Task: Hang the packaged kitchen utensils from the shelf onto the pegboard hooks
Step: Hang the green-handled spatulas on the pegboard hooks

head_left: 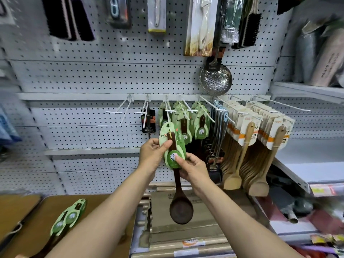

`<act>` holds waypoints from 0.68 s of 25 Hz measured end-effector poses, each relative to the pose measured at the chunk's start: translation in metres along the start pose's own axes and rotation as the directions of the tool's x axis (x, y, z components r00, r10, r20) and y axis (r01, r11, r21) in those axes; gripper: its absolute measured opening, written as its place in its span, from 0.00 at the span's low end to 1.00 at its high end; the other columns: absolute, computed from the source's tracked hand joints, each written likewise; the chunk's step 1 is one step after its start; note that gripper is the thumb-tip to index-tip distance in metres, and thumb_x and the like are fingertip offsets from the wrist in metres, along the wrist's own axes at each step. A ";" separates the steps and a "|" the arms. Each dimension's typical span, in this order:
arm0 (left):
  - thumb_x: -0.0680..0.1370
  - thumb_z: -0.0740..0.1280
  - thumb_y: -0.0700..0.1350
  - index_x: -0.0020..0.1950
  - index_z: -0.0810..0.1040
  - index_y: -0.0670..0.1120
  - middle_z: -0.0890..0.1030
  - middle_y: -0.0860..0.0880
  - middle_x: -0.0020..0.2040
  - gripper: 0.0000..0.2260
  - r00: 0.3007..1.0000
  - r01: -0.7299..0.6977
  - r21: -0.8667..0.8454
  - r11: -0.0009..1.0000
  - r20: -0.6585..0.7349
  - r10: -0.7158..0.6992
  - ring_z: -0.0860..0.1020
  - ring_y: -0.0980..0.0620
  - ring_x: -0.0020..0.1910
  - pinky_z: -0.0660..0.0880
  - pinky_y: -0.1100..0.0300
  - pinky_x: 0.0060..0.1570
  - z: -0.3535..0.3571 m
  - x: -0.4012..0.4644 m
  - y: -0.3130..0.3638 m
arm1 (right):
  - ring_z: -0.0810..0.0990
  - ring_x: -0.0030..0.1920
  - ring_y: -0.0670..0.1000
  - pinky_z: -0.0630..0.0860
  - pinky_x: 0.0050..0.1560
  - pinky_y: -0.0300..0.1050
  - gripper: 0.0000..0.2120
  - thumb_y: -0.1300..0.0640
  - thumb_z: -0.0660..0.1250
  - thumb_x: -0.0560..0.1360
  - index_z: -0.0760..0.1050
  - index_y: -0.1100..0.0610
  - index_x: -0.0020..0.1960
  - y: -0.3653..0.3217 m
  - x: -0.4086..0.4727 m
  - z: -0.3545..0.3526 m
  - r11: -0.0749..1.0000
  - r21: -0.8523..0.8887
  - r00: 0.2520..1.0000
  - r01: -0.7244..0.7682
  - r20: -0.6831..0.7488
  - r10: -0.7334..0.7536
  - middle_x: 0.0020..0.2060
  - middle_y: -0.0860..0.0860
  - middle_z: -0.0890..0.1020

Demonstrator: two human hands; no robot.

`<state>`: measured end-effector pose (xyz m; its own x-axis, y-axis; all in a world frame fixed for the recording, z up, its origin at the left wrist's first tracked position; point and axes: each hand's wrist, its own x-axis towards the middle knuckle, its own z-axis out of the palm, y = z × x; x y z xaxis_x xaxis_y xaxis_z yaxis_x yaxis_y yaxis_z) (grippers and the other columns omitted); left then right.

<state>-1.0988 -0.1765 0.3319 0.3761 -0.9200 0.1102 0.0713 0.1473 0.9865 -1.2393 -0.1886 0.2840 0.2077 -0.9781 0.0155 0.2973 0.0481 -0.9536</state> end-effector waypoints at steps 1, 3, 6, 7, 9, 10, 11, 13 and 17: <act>0.72 0.75 0.43 0.52 0.78 0.40 0.86 0.45 0.45 0.13 1.000 0.017 0.003 1.000 0.002 -0.017 0.84 0.51 0.43 0.78 0.65 0.38 -0.001 0.003 -0.001 | 0.86 0.47 0.54 0.79 0.60 0.61 0.12 0.57 0.76 0.72 0.81 0.59 0.53 0.002 0.002 0.002 1.000 0.006 1.000 -0.004 0.002 0.004 0.45 0.57 0.87; 0.72 0.75 0.41 0.52 0.78 0.40 0.86 0.44 0.45 0.13 0.999 0.040 0.010 0.999 -0.002 -0.040 0.84 0.50 0.43 0.79 0.61 0.41 -0.001 0.010 -0.001 | 0.86 0.48 0.55 0.79 0.60 0.59 0.13 0.56 0.76 0.73 0.81 0.60 0.55 0.005 0.005 0.004 1.000 0.013 1.000 -0.007 -0.001 0.007 0.46 0.57 0.87; 0.71 0.76 0.40 0.48 0.79 0.43 0.86 0.44 0.45 0.10 0.999 0.038 0.055 0.998 -0.010 -0.038 0.84 0.49 0.42 0.80 0.57 0.43 0.002 0.022 -0.001 | 0.86 0.49 0.57 0.81 0.57 0.56 0.15 0.56 0.75 0.73 0.80 0.60 0.58 0.010 0.013 0.006 0.998 0.051 1.000 -0.022 -0.011 0.022 0.48 0.59 0.87; 0.71 0.76 0.40 0.47 0.79 0.43 0.86 0.44 0.44 0.09 0.999 0.037 0.074 0.997 -0.007 -0.036 0.84 0.50 0.41 0.80 0.57 0.44 0.003 0.025 0.000 | 0.86 0.50 0.57 0.82 0.55 0.54 0.15 0.56 0.74 0.74 0.80 0.60 0.58 0.012 0.015 0.006 0.997 0.068 0.999 -0.030 -0.015 0.031 0.49 0.59 0.87; 0.71 0.75 0.39 0.47 0.80 0.43 0.86 0.45 0.44 0.07 0.999 0.035 0.096 0.995 0.011 -0.037 0.84 0.50 0.41 0.80 0.57 0.45 0.003 0.029 0.000 | 0.85 0.53 0.57 0.82 0.55 0.52 0.15 0.56 0.74 0.74 0.80 0.60 0.59 0.017 0.020 0.006 0.995 0.085 0.999 -0.048 -0.021 0.050 0.50 0.58 0.86; 0.71 0.75 0.39 0.48 0.81 0.43 0.86 0.45 0.44 0.07 0.999 0.038 0.098 0.994 0.018 -0.040 0.84 0.50 0.42 0.81 0.57 0.46 0.002 0.032 -0.001 | 0.85 0.53 0.57 0.81 0.56 0.51 0.15 0.56 0.74 0.74 0.80 0.60 0.59 0.019 0.023 0.006 0.995 0.082 0.998 -0.055 -0.026 0.058 0.50 0.58 0.87; 0.71 0.75 0.39 0.48 0.81 0.44 0.86 0.45 0.44 0.07 0.999 0.044 0.101 0.994 0.020 -0.046 0.84 0.50 0.42 0.81 0.57 0.47 0.002 0.034 -0.002 | 0.85 0.54 0.57 0.81 0.57 0.51 0.16 0.56 0.74 0.74 0.79 0.60 0.60 0.020 0.027 0.006 0.995 0.075 0.997 -0.064 -0.036 0.067 0.50 0.57 0.87; 0.71 0.76 0.39 0.47 0.81 0.44 0.86 0.46 0.44 0.07 0.998 0.045 0.111 0.993 0.032 -0.049 0.84 0.51 0.42 0.81 0.56 0.47 0.001 0.039 -0.004 | 0.85 0.54 0.56 0.81 0.57 0.49 0.17 0.56 0.75 0.74 0.78 0.62 0.60 0.023 0.035 0.007 0.993 0.080 0.994 -0.085 -0.065 0.090 0.50 0.57 0.87; 0.72 0.75 0.38 0.46 0.81 0.45 0.86 0.48 0.44 0.07 0.994 0.046 0.118 0.992 0.089 -0.057 0.84 0.53 0.42 0.80 0.62 0.42 0.000 0.048 -0.009 | 0.85 0.54 0.57 0.81 0.55 0.46 0.20 0.56 0.76 0.71 0.78 0.65 0.57 0.034 0.047 0.003 0.989 0.129 0.991 -0.071 -0.103 0.085 0.51 0.60 0.86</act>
<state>-1.0813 -0.2223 0.3279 0.2874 -0.9557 0.0641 -0.0210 0.0607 0.9979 -1.2169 -0.2329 0.2530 0.1349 -0.9861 -0.0967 0.3996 0.1434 -0.9054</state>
